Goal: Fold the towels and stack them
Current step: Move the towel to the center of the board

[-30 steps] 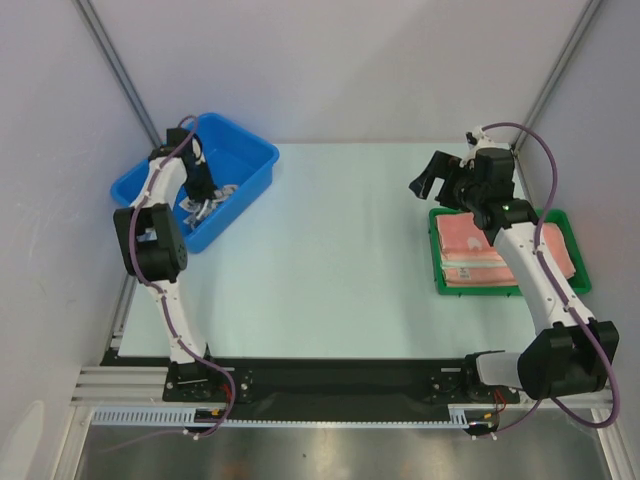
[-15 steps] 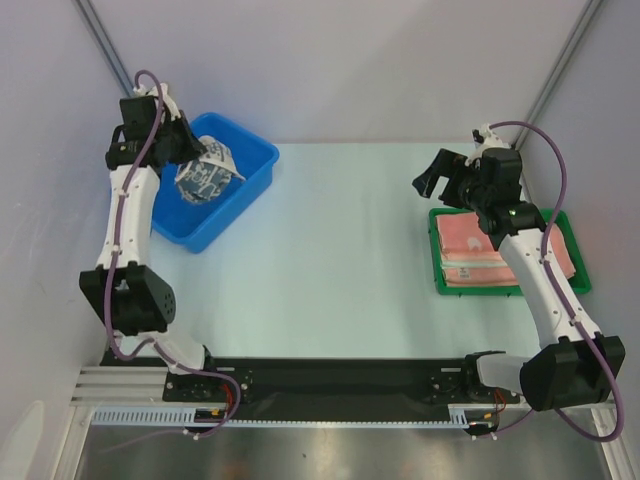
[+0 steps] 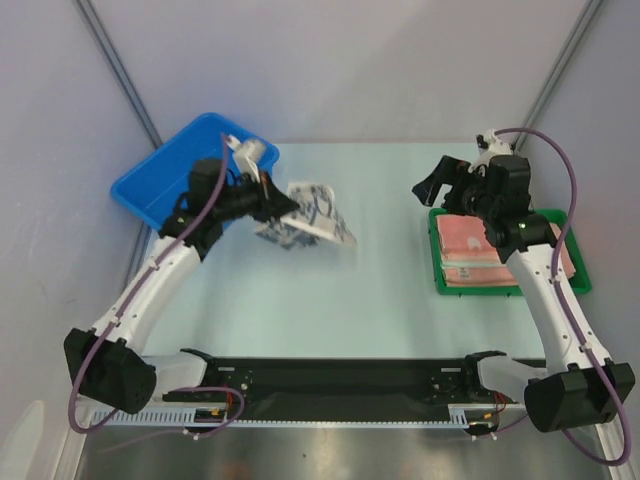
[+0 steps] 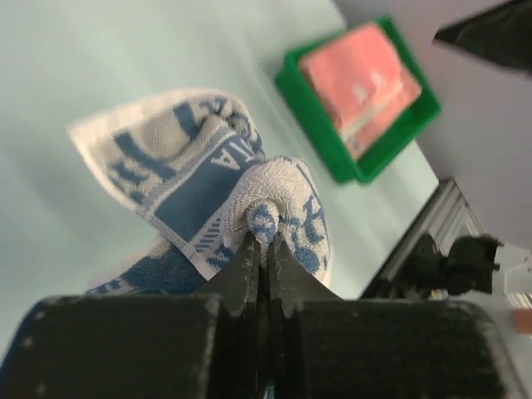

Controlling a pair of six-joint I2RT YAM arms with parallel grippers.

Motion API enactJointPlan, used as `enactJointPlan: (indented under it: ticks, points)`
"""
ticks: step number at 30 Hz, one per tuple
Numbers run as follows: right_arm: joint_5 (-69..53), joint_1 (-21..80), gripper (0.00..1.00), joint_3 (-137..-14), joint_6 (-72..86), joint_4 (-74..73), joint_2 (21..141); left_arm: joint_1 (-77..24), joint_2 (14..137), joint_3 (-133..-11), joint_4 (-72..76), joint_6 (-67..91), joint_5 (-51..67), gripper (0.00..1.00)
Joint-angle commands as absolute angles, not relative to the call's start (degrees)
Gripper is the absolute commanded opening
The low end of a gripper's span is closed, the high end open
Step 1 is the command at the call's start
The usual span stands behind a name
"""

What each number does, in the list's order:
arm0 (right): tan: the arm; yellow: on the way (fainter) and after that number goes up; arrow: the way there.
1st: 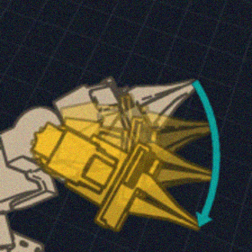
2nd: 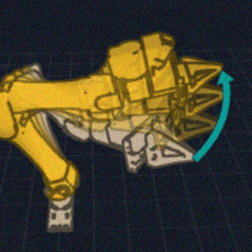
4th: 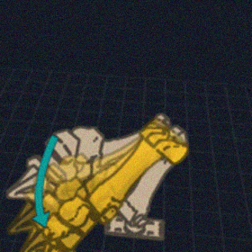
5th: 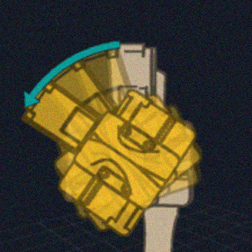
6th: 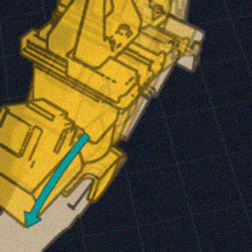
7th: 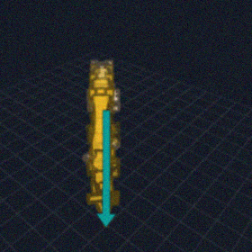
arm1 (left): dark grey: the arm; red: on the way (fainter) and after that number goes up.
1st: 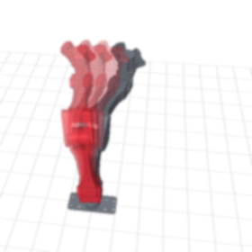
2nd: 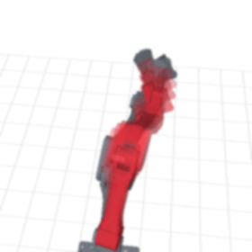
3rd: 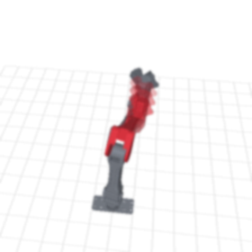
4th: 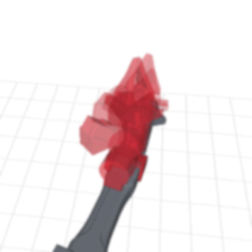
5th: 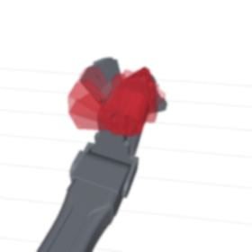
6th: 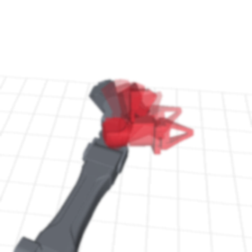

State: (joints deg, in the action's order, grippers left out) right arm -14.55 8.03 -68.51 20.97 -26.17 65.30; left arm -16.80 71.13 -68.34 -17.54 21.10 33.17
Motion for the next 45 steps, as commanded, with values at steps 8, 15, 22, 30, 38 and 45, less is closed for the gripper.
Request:
enactJointPlan:
  ticks: [8, 15, 22, 30, 38, 45]
  points:
    - [-8.45, 21.43, 0.88, -56.35, 22.5, -29.97, 67.41, -25.14, 69.18, -38.41, -11.06, 28.13, 18.12, 0.36]
    - [-6.68, 30.67, 0.74, -52.03, 23.82, -22.25, 76.45, -24.87, 62.05, -41.66, -22.32, 26.81, 1.24, 0.6]
    - [-0.79, 39.81, 0.68, -50.29, 31.63, -25.84, 82.72, -23.91, 61.26, -41.4, -20.57, 25.31, 13.43, 0.58]
    - [0.0, 44.64, 0.67, -40.08, 36.74, -21.27, 71.74, -28.46, 57.93, -44.64, -26.36, 21.71, 15.83, 0.52]
    - [4.74, 46.75, 0.64, -37.27, 40.51, -24.43, 69.08, -30.59, 54.67, -44.74, -35.15, 22.58, 11.69, 0.51]
    - [4.66, 47.11, 0.62, -33.92, 44.82, -17.23, 70.92, -31.11, 53.88, -40.88, -32.35, 27.06, 7.92, 0.51]
